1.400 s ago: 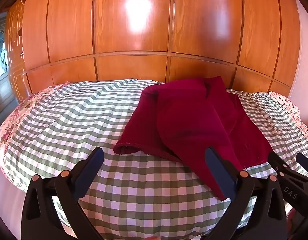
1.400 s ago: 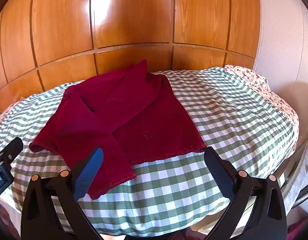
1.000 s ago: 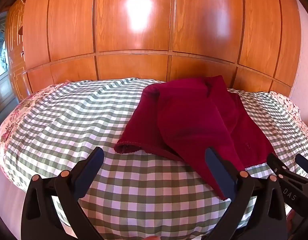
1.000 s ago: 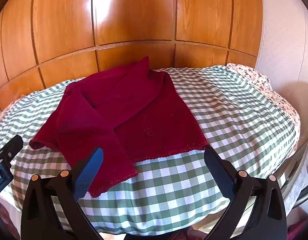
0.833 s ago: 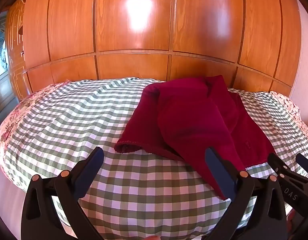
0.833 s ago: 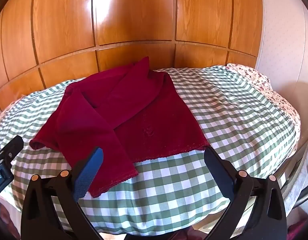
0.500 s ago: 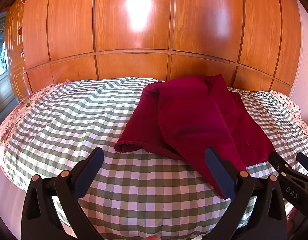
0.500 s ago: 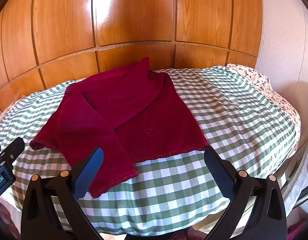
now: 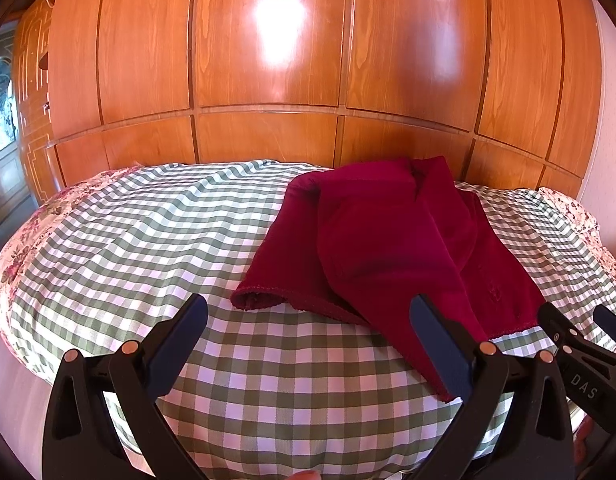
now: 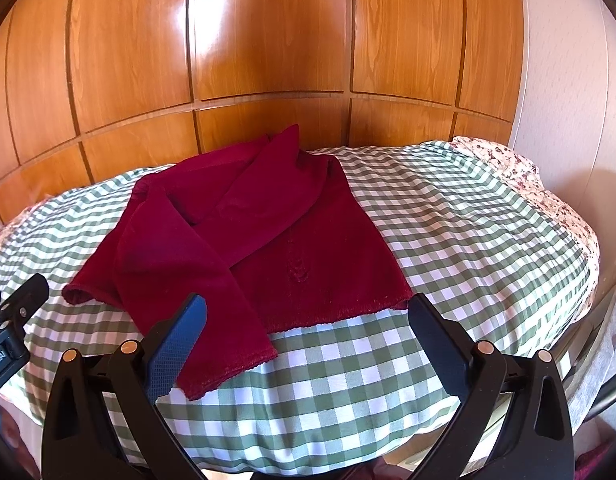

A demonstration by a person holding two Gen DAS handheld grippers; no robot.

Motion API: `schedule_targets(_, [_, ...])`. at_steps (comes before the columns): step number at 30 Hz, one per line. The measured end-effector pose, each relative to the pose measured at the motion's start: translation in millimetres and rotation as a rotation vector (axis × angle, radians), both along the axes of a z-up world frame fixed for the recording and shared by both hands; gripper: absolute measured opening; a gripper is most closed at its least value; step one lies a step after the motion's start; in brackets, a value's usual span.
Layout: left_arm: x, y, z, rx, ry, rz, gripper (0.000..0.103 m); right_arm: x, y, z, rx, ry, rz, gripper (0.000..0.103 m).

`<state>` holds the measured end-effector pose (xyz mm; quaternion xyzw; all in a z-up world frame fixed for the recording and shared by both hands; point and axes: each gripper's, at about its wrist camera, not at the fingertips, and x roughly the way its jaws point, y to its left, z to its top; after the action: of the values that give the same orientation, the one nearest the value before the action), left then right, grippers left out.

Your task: Fold small clothes

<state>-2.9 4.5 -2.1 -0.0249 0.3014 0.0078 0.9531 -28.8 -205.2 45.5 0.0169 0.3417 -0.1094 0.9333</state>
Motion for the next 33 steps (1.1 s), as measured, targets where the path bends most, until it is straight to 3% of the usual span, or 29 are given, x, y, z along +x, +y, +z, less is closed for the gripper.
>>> schedule_targets(33, [-2.5,0.6,5.6,-0.002,-0.019,0.001,0.101,0.6,3.2,0.8,0.001,0.001,0.005,0.1])
